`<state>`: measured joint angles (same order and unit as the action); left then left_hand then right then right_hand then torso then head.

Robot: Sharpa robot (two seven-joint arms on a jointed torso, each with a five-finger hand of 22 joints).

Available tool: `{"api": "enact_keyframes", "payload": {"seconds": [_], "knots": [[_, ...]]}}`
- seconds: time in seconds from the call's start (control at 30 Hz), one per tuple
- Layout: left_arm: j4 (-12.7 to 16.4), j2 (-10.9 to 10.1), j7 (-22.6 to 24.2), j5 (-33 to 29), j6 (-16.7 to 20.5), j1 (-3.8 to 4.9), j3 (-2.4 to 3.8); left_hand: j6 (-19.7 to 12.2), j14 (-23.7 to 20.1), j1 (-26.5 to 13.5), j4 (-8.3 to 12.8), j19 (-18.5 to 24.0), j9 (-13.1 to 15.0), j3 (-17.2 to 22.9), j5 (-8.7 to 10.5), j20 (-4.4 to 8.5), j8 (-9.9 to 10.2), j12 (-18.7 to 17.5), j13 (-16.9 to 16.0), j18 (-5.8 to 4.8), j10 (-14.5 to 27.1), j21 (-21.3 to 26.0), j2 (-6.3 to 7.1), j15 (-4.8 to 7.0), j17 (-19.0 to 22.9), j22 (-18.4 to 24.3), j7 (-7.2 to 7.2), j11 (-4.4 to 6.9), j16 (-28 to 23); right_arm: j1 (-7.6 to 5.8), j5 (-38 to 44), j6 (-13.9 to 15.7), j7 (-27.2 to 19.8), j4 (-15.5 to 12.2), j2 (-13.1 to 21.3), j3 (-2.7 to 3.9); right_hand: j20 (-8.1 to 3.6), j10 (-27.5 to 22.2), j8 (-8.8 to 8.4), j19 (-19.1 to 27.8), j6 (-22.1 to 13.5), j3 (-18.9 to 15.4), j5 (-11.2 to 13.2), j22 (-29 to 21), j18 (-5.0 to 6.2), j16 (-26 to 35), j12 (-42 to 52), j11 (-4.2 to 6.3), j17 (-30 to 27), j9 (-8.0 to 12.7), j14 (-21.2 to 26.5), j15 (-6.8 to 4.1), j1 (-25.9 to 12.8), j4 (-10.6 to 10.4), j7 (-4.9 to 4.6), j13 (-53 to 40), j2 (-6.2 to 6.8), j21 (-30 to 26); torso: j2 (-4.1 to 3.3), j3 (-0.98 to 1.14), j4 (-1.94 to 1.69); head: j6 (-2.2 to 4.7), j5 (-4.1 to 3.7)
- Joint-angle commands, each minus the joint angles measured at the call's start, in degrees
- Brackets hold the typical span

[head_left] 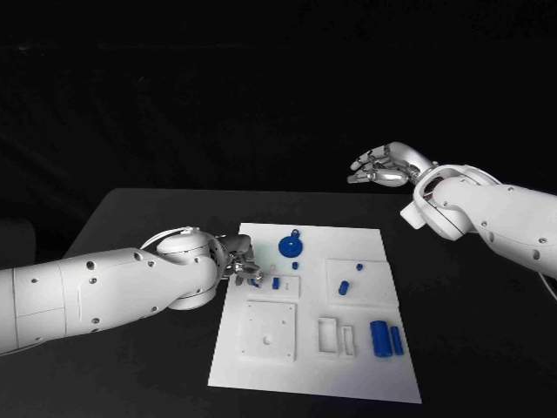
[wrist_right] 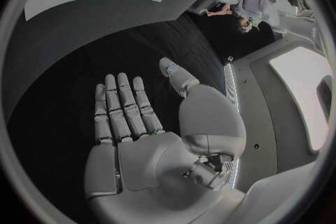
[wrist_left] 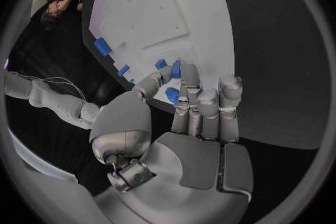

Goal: Assemble the parts on the task board

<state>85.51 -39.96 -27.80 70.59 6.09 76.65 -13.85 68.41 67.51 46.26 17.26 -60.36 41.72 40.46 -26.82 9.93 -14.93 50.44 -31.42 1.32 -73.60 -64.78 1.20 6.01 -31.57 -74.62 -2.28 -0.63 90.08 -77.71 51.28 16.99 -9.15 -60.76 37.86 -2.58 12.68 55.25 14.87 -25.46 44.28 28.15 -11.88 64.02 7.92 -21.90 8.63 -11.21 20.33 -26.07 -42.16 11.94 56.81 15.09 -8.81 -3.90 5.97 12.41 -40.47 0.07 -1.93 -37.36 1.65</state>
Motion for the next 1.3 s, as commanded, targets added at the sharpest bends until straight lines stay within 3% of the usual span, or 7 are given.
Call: {"api": "enact_keyframes", "payload": {"seconds": [0.03,0.23,0.6,0.73,1.3], "knots": [[-0.14,0.25,0.83,1.08,1.15,-0.36,0.04,2.53,5.87,-0.14,-0.91,0.07,0.94,4.13,-0.40,5.78,-3.42,0.37,-0.11,4.16,-7.02,-0.18,-0.54,6.21,-0.13,-0.09,2.23,6.78,0.20,-0.03,1.23,0.13,0.01,-0.16,0.01,0.03,-0.01,0.47,0.29,0.59,0.04,-0.11,-0.37,0.12,-0.40,0.40,-0.35,0.12,-0.10,0.09,-0.03,0.24,0.31,-0.41,-0.42,0.04,0.29,-0.24,-0.02,0.01,0.02,0.05,-0.16],[-0.32,0.63,1.05,2.10,0.89,-1.15,0.05,2.55,5.87,-0.19,-0.91,0.07,0.94,4.18,-0.43,5.78,-3.43,0.39,-0.13,4.16,-7.02,-0.19,-0.51,6.22,-0.16,-0.10,2.24,6.78,0.20,-0.03,1.22,-0.22,0.10,-0.13,0.04,0.03,-0.04,0.70,0.36,0.60,0.09,0.07,-0.27,0.34,-0.43,0.42,-0.61,0.15,-0.18,0.13,-0.13,0.21,0.48,-0.55,-0.54,0.02,0.13,-0.30,-0.02,0.03,0.00,0.13,-0.26],[-0.85,1.01,1.21,2.53,1.01,-1.31,0.06,2.57,5.87,-0.24,-0.92,0.07,0.94,4.24,-0.43,5.78,-3.43,0.39,-0.15,4.17,-7.02,-0.19,-0.53,6.22,-0.18,-0.10,2.24,6.78,0.19,-0.02,1.22,-0.43,0.21,-0.48,0.04,0.03,-0.07,1.16,0.46,0.60,0.10,1.10,0.06,0.82,-0.51,0.53,-1.33,0.18,-0.41,0.30,-0.30,0.25,1.20,-1.00,-0.81,0.01,-0.17,-0.54,-0.02,0.05,0.05,0.34,-0.32],[-0.84,1.00,1.19,2.52,1.35,-1.37,0.06,2.57,5.87,-0.26,-0.93,0.06,0.94,4.27,-0.43,5.79,-3.43,0.39,-0.16,4.18,-7.02,-0.20,-0.53,6.22,-0.19,-0.10,2.24,6.78,0.18,-0.02,1.16,-0.48,0.23,-0.50,0.03,0.03,-0.07,1.65,0.59,0.58,0.13,1.79,-2.72,1.36,-0.61,0.65,-2.15,0.19,-0.67,0.50,-0.44,0.27,1.39,-1.45,-1.01,0.00,-0.11,-0.88,-0.03,0.06,0.00,0.30,-0.41],[-0.61,0.79,1.56,2.88,4.42,-1.41,0.07,2.60,5.88,-0.33,-0.98,-0.01,0.93,4.47,-0.27,5.81,-3.43,0.40,-0.22,4.22,-7.03,-0.24,-0.59,6.25,-0.27,-0.12,2.26,6.81,0.17,-0.02,0.90,-0.65,0.23,-0.56,-0.03,0.03,-0.07,1.81,0.73,0.58,0.30,1.84,-2.95,1.57,-0.65,0.68,-2.47,0.17,-0.76,0.54,-0.49,0.29,1.35,-1.56,-1.13,0.00,-0.09,-1.04,-0.02,-0.01,-0.02,0.32,-0.63]]}}
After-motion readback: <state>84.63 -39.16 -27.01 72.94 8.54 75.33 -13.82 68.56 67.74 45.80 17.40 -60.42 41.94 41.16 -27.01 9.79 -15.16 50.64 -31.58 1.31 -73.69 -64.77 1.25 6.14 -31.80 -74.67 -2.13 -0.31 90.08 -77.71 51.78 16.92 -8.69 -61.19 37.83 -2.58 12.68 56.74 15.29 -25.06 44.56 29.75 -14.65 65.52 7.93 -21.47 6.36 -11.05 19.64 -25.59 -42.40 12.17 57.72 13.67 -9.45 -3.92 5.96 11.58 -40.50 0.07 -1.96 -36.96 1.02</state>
